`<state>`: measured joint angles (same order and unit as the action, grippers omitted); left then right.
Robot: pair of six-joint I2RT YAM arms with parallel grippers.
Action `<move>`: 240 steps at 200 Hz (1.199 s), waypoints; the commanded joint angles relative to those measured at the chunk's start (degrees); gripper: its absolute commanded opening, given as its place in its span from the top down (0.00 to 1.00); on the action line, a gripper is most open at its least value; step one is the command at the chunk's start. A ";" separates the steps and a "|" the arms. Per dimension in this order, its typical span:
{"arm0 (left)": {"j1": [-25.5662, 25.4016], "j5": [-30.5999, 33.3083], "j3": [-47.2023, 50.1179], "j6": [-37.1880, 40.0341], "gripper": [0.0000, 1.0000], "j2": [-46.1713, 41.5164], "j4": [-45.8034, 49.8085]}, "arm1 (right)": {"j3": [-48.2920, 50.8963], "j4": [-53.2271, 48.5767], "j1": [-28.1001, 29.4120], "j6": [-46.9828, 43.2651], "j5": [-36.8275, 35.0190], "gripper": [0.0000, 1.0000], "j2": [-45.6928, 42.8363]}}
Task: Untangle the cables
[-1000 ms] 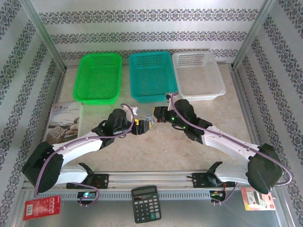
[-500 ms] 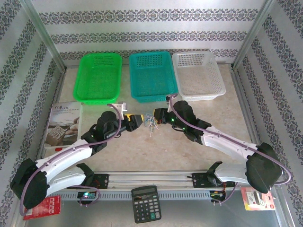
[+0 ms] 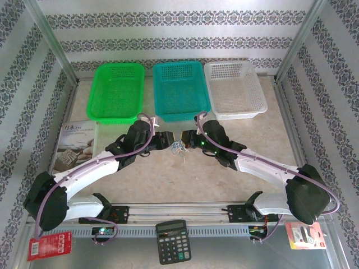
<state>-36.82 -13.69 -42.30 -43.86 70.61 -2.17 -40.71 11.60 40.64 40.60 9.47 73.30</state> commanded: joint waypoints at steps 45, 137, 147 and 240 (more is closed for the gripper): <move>-0.89 -0.42 -1.70 -1.48 0.55 1.99 1.70 | 0.60 2.63 0.30 -0.52 1.07 1.00 0.09; -0.89 -1.47 -3.24 -1.82 0.64 4.10 0.40 | 0.72 3.67 0.97 -0.08 1.13 1.00 0.69; -0.89 -1.48 -3.31 -1.84 0.65 4.11 0.35 | 0.73 3.78 1.07 -0.04 1.16 1.00 0.88; -0.89 -0.60 -4.19 -1.80 0.70 4.70 2.12 | 0.89 4.65 1.98 0.45 1.05 1.00 1.99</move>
<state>-36.82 -14.72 -44.62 -45.50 74.78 -0.80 -40.64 13.63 41.76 40.64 9.98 74.85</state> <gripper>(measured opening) 0.300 0.056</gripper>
